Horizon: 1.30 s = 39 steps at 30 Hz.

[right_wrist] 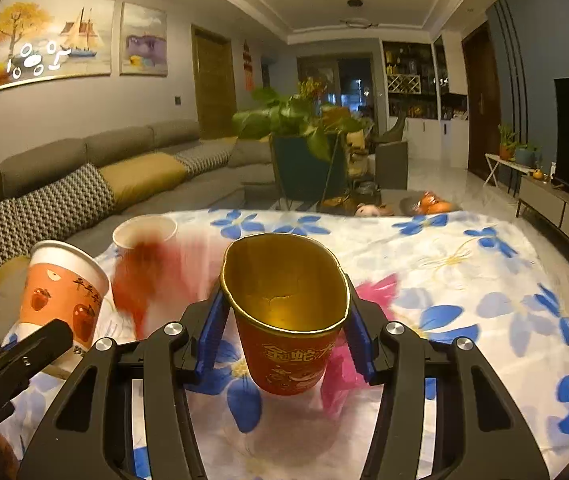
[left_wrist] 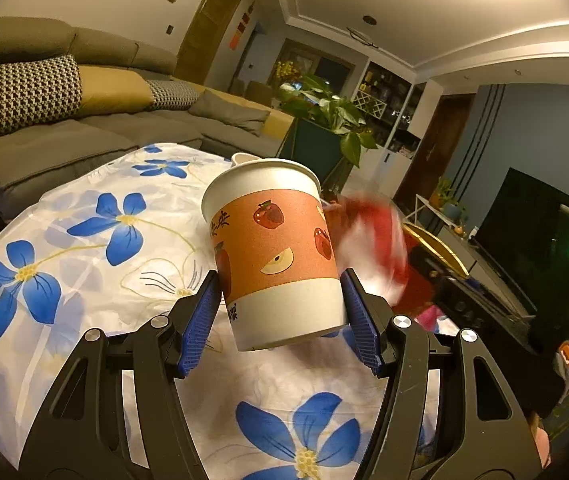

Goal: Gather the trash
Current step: 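Grasp the orange paper cup with the left tool while the right tool grasps the red tin can, then carry the paper cup and red tin can over the grey bin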

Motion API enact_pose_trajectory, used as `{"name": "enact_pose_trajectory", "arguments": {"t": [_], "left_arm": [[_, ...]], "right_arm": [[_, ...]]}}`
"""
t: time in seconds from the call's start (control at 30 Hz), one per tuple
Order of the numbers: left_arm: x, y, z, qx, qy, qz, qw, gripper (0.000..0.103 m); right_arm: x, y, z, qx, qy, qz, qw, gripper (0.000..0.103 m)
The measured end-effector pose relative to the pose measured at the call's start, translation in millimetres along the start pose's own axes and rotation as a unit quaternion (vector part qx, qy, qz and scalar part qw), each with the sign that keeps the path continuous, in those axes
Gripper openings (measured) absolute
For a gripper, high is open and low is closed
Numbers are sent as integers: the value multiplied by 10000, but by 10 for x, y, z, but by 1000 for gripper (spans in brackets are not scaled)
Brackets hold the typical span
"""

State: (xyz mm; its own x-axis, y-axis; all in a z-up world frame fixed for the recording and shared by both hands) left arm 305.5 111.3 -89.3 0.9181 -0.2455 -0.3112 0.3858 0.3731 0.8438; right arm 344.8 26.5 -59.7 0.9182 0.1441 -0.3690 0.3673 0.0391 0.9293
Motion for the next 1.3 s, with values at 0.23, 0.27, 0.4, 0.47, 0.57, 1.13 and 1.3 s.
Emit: {"name": "enact_pose_trajectory", "arguments": {"t": [0.23,0.27,0.4,0.47,0.57,1.13,1.3], "left_arm": [[-84,11,175,114,-67,53,9999,60],[-94,14,204,139,-74,58,9999,60],[-149,9,376,274,-135,85,9995,60],[-180,10,468,345,-171,108,9992,60],[-197,-1,585,430,-225,113,9988,60],[-75,-154,1510,1068,-770,-126,9912,60],[41,-244,1858,1261,-982,-220,9869,60]], "right_arm": [[-326,176,373,371,-71,274,9989,53],[-372,201,424,438,-50,301,9986,53],[-540,286,591,575,-52,437,9974,53],[-645,323,671,617,-55,508,9968,53],[-774,348,789,625,-134,615,9961,53],[-1273,265,1505,703,-695,866,9913,53],[-1349,247,1754,737,-928,882,9890,53]]}}
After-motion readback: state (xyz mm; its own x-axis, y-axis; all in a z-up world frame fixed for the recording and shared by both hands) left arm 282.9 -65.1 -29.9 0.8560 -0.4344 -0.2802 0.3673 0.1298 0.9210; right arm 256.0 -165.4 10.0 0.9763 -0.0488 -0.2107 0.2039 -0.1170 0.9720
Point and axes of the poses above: each gripper's, at about its wrist camera, not at the fingertips, and x roughly the way its jaws point, z to its right, y to its top, the point moved 8 cm from there along x, roughly the way its jaws point, and after that the axes turned 11 degrees about -y, right-handed, at the moved point
